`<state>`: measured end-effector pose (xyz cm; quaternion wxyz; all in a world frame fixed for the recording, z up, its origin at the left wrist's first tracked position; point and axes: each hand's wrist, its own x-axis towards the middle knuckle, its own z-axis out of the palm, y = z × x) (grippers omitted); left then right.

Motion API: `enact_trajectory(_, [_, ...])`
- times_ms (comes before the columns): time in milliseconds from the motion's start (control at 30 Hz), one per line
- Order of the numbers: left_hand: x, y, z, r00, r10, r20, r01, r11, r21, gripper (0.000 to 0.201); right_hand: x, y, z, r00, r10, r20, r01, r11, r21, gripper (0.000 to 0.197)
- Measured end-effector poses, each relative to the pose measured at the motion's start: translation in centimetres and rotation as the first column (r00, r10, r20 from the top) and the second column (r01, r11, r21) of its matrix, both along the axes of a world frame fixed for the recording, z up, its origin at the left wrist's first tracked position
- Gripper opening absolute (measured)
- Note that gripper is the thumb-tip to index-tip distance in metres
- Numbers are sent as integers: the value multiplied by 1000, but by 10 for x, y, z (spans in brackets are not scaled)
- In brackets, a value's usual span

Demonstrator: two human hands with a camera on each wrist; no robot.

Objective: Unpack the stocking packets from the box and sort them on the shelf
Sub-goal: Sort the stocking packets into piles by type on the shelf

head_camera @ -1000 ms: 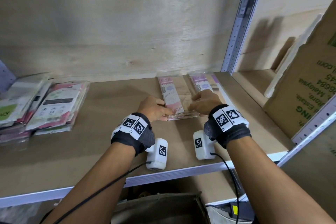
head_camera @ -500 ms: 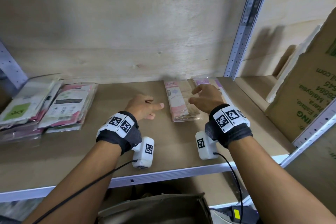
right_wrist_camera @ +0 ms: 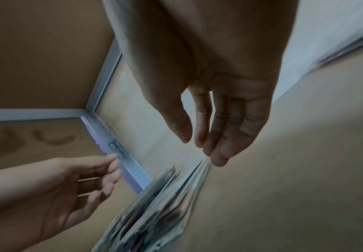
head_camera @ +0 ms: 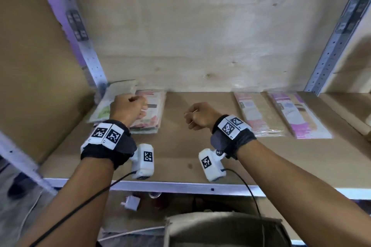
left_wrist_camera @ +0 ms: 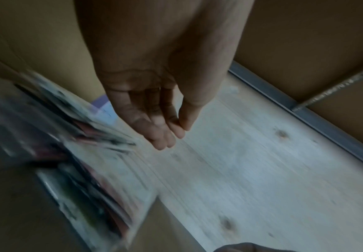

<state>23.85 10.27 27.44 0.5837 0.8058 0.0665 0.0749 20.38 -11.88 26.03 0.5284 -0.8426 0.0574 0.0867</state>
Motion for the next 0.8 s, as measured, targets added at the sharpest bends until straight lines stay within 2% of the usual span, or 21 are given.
enact_trajectory(100, [1, 31, 1, 999, 43, -33, -44, 999, -26, 18, 25, 39, 1, 989, 21, -144, -8, 996, 93, 22])
enact_trajectory(167, [2, 46, 2, 998, 53, -47, -55, 997, -56, 20, 43, 63, -1, 992, 13, -128, -10, 1000, 23, 34])
enact_trajectory(267, [1, 57, 5, 997, 53, -53, -55, 998, -36, 17, 59, 89, -6, 993, 8, -119, -25, 990, -140, 62])
enact_trajectory(333, [0, 58, 6, 998, 35, -46, -37, 999, -33, 18, 64, 96, -12, 992, 4, -130, -29, 982, -188, 70])
enact_trajectory(467, [1, 51, 6, 999, 16, -30, -18, 997, -68, 22, 63, 94, -19, 988, 30, -153, -60, 978, -199, 58])
enact_trajectory(567, [2, 42, 3, 999, -6, -36, 4, 998, -66, 19, 52, 80, -14, 982, 104, -158, -141, 960, -242, 31])
enact_trajectory(633, [1, 35, 0, 998, -30, -63, 26, 998, -58, 17, 42, 65, -11, 974, 146, -173, -185, 954, -236, 25])
enact_trajectory(733, [-4, 19, -5, 990, -78, -114, 69, 994, -82, 13, 22, 37, -12, 976, 117, -185, -121, 993, -6, 17])
enact_trajectory(800, [-10, 6, -6, 978, -122, -171, 106, 989, -98, 12, 6, 17, -8, 983, 78, -164, -54, 988, 147, 9])
